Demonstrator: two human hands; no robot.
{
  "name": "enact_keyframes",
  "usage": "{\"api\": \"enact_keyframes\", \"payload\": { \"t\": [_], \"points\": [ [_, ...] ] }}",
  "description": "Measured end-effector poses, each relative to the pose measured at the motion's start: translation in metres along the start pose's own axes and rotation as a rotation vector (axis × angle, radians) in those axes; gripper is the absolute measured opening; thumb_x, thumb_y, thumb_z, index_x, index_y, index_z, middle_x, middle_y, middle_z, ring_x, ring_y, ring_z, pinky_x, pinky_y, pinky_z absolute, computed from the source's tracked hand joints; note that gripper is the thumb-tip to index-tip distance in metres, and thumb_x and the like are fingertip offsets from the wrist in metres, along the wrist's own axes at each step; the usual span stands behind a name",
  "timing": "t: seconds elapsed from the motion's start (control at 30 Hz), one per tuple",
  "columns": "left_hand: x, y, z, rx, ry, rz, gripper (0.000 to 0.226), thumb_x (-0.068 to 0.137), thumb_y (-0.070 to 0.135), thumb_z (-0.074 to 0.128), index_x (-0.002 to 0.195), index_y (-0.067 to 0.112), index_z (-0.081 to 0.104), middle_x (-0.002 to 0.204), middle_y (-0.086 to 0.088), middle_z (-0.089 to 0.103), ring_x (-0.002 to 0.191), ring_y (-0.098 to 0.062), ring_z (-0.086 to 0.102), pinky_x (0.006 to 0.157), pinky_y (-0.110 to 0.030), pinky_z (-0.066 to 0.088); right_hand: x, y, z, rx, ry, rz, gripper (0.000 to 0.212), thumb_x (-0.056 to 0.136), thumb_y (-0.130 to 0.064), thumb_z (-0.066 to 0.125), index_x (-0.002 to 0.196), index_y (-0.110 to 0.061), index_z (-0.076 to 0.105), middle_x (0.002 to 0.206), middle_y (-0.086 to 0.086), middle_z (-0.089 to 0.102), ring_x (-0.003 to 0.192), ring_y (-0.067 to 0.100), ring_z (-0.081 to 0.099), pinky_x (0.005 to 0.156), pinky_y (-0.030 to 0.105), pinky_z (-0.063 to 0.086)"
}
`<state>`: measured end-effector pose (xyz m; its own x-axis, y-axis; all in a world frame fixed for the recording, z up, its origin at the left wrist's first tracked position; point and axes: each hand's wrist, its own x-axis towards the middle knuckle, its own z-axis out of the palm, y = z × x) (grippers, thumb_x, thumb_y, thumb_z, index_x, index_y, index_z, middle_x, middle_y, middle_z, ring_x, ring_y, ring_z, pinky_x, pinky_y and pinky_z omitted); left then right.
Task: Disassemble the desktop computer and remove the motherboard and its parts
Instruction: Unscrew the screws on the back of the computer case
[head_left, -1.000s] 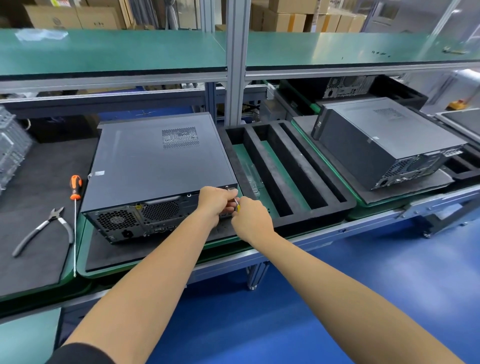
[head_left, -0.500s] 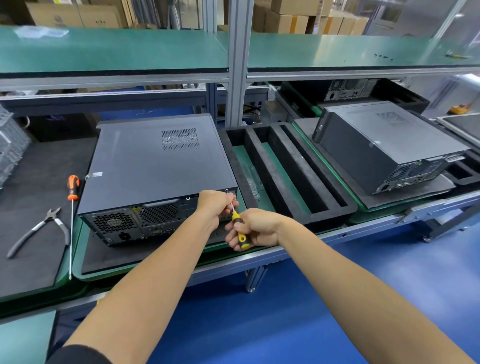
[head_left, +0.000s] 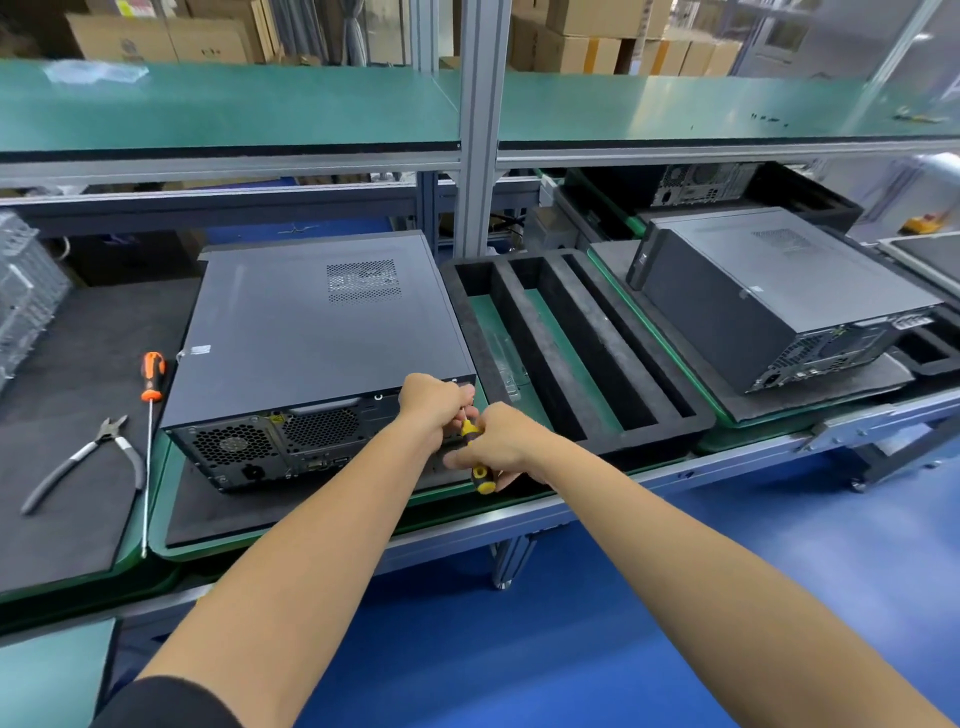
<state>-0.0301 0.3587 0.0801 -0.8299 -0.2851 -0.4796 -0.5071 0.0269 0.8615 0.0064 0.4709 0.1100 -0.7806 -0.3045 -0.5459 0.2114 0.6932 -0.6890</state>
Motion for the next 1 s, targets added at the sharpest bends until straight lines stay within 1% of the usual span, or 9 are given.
{"api": "enact_keyframes", "payload": {
  "t": [0.13, 0.27, 0.43, 0.53, 0.63, 0.7, 0.77, 0.83, 1.0],
  "points": [
    [0.0, -0.002, 0.004, -0.052, -0.016, -0.059, 0.02, 0.093, 0.011, 0.057, 0.077, 0.003, 0.065, 0.063, -0.01, 0.068, 0.032, -0.006, 0.039, 0.04, -0.018, 0.036, -0.006, 0.013, -0.011, 0.472, -0.384, 0.085, 0.018, 0.106, -0.012, 0.032, 0.113, -0.002, 0.045, 0.101, 0.021, 0.065, 0.092, 0.028, 0.065, 0.08, 0.041, 0.057],
    [0.0, -0.004, 0.001, -0.066, -0.107, -0.042, 0.027, 0.1, 0.015, 0.048, 0.082, 0.004, 0.065, 0.076, -0.01, 0.071, 0.038, -0.005, 0.037, 0.04, -0.015, 0.037, 0.0, 0.014, -0.011, 0.451, -0.245, 0.123, 0.006, 0.096, -0.006, 0.055, 0.097, -0.001, 0.053, 0.082, 0.016, 0.065, 0.072, 0.024, 0.065, 0.077, 0.04, 0.059],
    [-0.003, -0.006, -0.01, 0.08, -0.027, 0.061, 0.028, 0.086, 0.026, 0.072, 0.08, -0.001, 0.072, 0.064, -0.006, 0.07, 0.05, -0.014, 0.051, 0.054, -0.024, 0.046, 0.01, 0.01, 0.003, 0.299, -0.041, 0.138, 0.034, 0.075, -0.01, 0.082, 0.075, -0.011, 0.048, 0.049, 0.002, 0.054, 0.042, 0.014, 0.053, 0.049, 0.027, 0.055],
    [-0.003, -0.002, -0.01, 0.117, 0.036, 0.109, 0.026, 0.08, 0.022, 0.078, 0.074, -0.003, 0.071, 0.063, -0.01, 0.069, 0.052, -0.018, 0.054, 0.058, -0.028, 0.047, 0.012, 0.007, 0.008, 0.243, -0.05, 0.084, 0.034, 0.075, -0.02, 0.083, 0.076, -0.014, 0.05, 0.052, 0.001, 0.055, 0.044, 0.013, 0.054, 0.05, 0.024, 0.053],
    [-0.004, -0.002, -0.007, 0.109, 0.028, 0.078, 0.022, 0.085, 0.014, 0.071, 0.07, -0.001, 0.068, 0.059, -0.008, 0.068, 0.041, -0.013, 0.05, 0.046, -0.021, 0.043, 0.008, 0.007, 0.004, 0.304, -0.216, 0.118, 0.022, 0.091, -0.028, 0.066, 0.091, -0.011, 0.053, 0.077, 0.009, 0.064, 0.066, 0.018, 0.061, 0.07, 0.033, 0.058],
    [-0.004, -0.004, -0.006, 0.06, 0.022, 0.046, 0.017, 0.087, 0.01, 0.064, 0.074, -0.001, 0.067, 0.062, -0.009, 0.068, 0.037, -0.012, 0.046, 0.039, -0.018, 0.037, 0.002, 0.009, -0.003, 0.484, -0.421, 0.148, 0.012, 0.101, -0.02, 0.047, 0.1, -0.008, 0.049, 0.097, 0.018, 0.066, 0.086, 0.026, 0.065, 0.08, 0.04, 0.057],
    [-0.004, -0.006, -0.004, 0.018, 0.005, 0.024, 0.017, 0.09, 0.008, 0.058, 0.078, 0.001, 0.067, 0.067, -0.009, 0.069, 0.034, -0.008, 0.042, 0.037, -0.016, 0.034, 0.001, 0.015, -0.009, 0.572, -0.474, 0.137, 0.014, 0.104, -0.01, 0.036, 0.106, -0.005, 0.048, 0.102, 0.019, 0.066, 0.092, 0.028, 0.066, 0.077, 0.04, 0.058],
    [-0.005, -0.006, -0.004, -0.02, -0.018, 0.011, 0.019, 0.093, 0.008, 0.054, 0.082, 0.0, 0.067, 0.07, -0.009, 0.069, 0.032, -0.005, 0.039, 0.037, -0.016, 0.033, 0.003, 0.018, -0.01, 0.502, -0.426, 0.122, 0.015, 0.104, -0.009, 0.038, 0.106, -0.004, 0.052, 0.095, 0.015, 0.068, 0.085, 0.022, 0.068, 0.074, 0.034, 0.059],
    [-0.002, -0.005, -0.008, -0.183, -0.011, -0.052, 0.018, 0.093, 0.007, 0.059, 0.078, -0.004, 0.06, 0.077, -0.014, 0.072, 0.038, -0.006, 0.045, 0.045, -0.018, 0.037, 0.012, 0.016, -0.004, 0.243, -0.198, 0.142, 0.021, 0.084, -0.027, 0.074, 0.081, -0.013, 0.058, 0.059, -0.002, 0.064, 0.053, 0.009, 0.061, 0.062, 0.022, 0.05]
  ]
}}
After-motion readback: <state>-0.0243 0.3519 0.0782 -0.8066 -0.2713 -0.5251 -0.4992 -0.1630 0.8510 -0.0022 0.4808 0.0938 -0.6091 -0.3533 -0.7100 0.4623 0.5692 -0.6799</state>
